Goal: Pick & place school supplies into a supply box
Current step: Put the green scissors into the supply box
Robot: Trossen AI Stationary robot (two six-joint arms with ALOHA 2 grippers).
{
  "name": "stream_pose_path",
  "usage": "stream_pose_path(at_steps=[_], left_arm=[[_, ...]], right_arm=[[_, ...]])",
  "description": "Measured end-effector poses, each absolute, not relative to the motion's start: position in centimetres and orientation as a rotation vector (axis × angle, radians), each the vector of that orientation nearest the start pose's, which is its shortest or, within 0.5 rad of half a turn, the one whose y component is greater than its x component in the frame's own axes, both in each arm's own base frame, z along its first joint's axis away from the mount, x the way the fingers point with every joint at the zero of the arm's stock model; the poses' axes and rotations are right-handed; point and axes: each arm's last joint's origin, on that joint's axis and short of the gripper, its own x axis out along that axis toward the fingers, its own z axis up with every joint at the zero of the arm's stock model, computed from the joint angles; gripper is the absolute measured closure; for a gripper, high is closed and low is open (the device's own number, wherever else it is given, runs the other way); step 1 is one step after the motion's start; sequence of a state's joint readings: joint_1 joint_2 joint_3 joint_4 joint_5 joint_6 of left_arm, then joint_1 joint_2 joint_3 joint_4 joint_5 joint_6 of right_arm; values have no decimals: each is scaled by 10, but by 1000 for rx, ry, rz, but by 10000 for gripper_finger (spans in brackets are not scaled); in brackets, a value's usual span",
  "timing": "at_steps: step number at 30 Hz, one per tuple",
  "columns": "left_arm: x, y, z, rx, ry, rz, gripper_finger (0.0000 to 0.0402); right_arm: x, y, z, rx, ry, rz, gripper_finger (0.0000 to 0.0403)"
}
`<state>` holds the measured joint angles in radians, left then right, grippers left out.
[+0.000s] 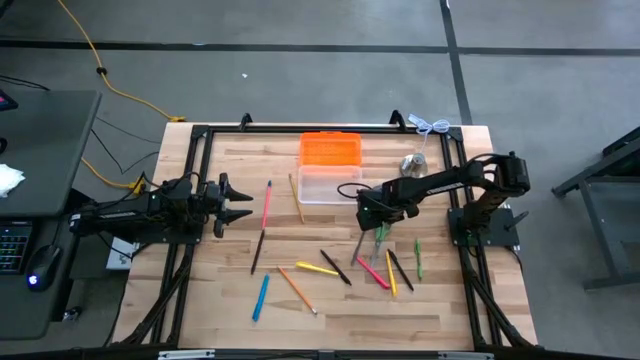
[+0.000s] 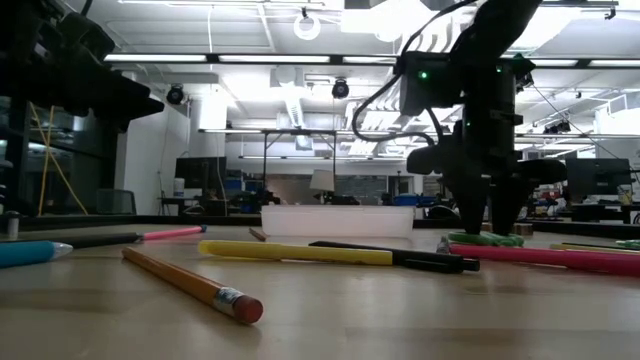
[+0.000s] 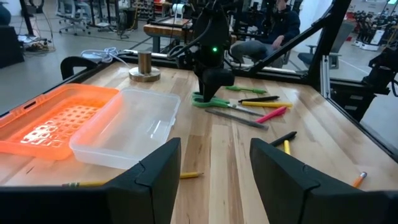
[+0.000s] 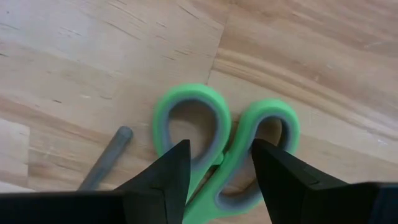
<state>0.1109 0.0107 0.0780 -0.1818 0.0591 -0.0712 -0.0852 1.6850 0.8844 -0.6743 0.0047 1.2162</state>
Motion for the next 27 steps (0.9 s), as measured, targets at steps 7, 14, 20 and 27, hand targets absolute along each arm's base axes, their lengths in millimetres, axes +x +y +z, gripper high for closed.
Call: stream_pose_path(at_steps=[7, 14, 20, 27], left_arm=[[92, 9, 171, -61, 114, 77, 179], [92, 9, 171, -57, 114, 77, 179], [92, 9, 172, -57, 113, 79, 179], [92, 9, 172, -57, 113, 79, 179]], right_arm=[[273, -24, 124, 1026, 1271, -991, 250], [273, -24, 122, 1025, 1252, -1036, 276], [272, -24, 121, 1016, 1253, -1046, 317], [272, -25, 121, 1034, 1236, -1069, 351]])
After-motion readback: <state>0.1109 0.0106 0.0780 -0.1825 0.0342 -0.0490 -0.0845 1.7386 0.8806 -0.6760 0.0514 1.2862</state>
